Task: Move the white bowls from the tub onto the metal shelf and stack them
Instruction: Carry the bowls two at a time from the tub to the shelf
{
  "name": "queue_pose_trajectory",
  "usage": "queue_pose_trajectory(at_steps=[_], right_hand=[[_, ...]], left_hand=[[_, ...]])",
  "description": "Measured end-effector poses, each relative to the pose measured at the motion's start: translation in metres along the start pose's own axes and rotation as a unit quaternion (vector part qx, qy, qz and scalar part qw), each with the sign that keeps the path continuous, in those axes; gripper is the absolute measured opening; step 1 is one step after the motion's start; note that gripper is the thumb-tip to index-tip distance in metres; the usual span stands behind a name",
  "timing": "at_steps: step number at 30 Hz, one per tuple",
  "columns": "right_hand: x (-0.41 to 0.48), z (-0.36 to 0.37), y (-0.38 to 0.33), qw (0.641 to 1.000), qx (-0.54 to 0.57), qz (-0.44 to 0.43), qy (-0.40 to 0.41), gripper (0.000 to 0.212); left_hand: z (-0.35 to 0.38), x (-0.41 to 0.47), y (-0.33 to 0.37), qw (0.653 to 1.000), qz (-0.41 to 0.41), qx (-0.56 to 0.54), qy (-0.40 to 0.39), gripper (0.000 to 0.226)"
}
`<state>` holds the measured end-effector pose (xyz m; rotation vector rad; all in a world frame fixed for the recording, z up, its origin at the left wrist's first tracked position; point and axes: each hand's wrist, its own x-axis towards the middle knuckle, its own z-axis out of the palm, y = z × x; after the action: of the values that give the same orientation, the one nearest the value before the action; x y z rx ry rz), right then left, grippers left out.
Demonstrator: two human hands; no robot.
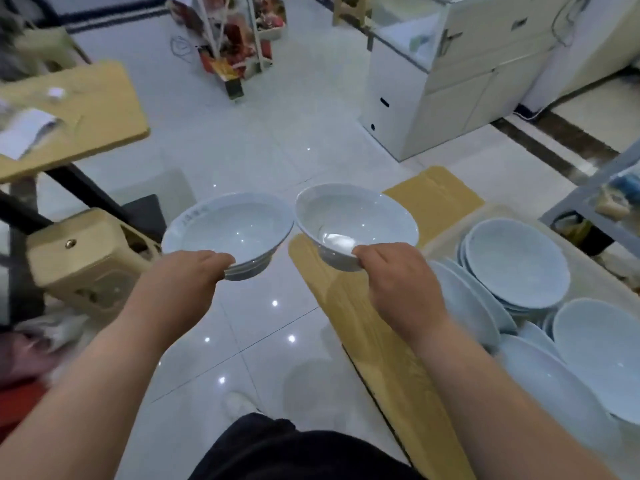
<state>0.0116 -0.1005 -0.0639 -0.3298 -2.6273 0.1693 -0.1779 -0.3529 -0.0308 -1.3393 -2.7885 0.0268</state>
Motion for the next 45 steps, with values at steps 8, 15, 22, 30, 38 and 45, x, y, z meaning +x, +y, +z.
queue_pose_trajectory(at_steps=[8,15,22,30,38,45], right_hand=[[0.142,0.093,-0.147,0.987,0.043,-0.137,-0.071,0.035],[0.258,0.162,-0.291,0.961,0.081,-0.259,-0.062,0.039],[0.362,0.22,-0.394,0.908,0.146,-0.389,-0.051,0.04],[0.507,0.264,-0.506,0.812,0.232,-0.534,-0.046,0.04],[0.605,0.249,-0.614,0.716,0.301,-0.629,0.012,0.039],[0.649,0.232,-0.696,0.69,0.35,-0.631,0.058,0.031]], left_hand=[[0.003,-0.062,-0.187,0.989,-0.149,0.013,0.005,0.032],[-0.01,-0.119,-0.312,0.959,-0.282,0.027,0.025,0.026],[-0.026,-0.142,-0.379,0.909,-0.413,0.044,0.042,0.02],[-0.08,-0.116,-0.43,0.798,-0.593,0.1,0.042,0.027],[-0.141,-0.102,-0.461,0.715,-0.668,0.18,0.103,0.029],[-0.172,-0.1,-0.505,0.696,-0.666,0.232,0.134,0.032]])
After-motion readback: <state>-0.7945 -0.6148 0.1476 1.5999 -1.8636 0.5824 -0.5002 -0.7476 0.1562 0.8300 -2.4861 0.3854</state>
